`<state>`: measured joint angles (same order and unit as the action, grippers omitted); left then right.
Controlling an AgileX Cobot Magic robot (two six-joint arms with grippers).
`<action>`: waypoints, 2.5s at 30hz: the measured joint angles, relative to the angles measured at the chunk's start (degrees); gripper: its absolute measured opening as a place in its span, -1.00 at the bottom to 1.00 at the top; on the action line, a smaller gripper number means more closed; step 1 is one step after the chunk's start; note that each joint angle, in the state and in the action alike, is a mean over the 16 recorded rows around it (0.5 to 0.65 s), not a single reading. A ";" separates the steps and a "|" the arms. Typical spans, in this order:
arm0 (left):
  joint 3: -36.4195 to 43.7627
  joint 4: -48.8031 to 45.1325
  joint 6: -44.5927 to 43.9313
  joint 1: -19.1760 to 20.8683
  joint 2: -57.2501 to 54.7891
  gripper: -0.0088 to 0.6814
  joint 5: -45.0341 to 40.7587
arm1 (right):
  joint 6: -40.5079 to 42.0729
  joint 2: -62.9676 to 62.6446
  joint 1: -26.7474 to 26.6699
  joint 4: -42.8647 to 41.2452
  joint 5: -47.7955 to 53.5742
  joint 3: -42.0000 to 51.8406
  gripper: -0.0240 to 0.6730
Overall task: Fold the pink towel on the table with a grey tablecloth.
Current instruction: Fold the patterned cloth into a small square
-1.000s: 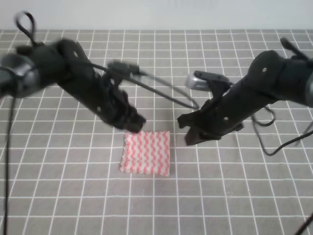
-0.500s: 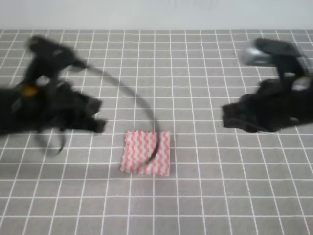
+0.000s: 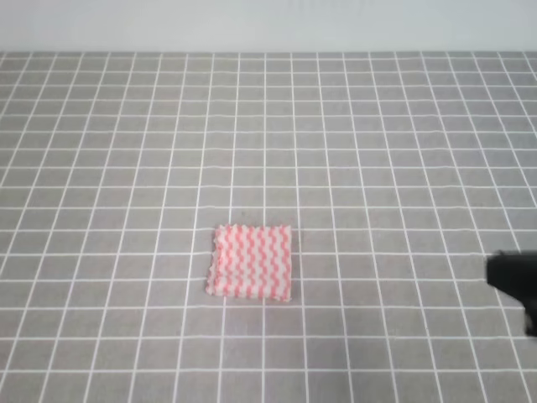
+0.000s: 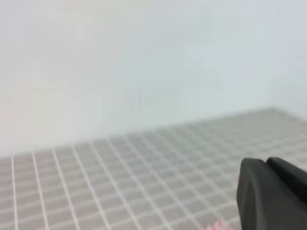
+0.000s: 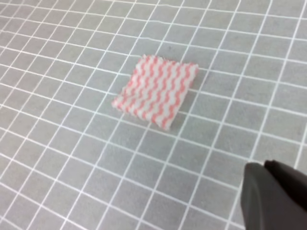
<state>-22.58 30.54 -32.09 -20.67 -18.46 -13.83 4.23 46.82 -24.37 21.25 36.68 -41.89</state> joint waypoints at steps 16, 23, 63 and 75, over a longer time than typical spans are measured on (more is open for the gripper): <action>10.74 -4.40 7.58 4.75 14.46 -0.98 -7.06 | 1.16 -22.56 0.00 -2.38 -25.15 19.67 -0.98; 14.65 -2.59 7.62 4.92 14.08 -0.98 -6.34 | 1.87 -25.86 0.00 -2.55 -38.70 29.11 -0.98; 17.24 -1.72 7.64 4.89 13.67 -0.98 -7.65 | 11.85 -48.11 21.43 -2.43 -24.85 42.97 -0.98; 17.26 -1.71 7.61 4.85 13.77 -0.98 -8.06 | 12.41 -48.22 21.62 -2.45 -18.47 42.80 -0.98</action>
<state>-5.32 28.84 -24.49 -15.82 -4.69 -21.89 16.64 -1.39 -2.75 18.80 18.20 0.91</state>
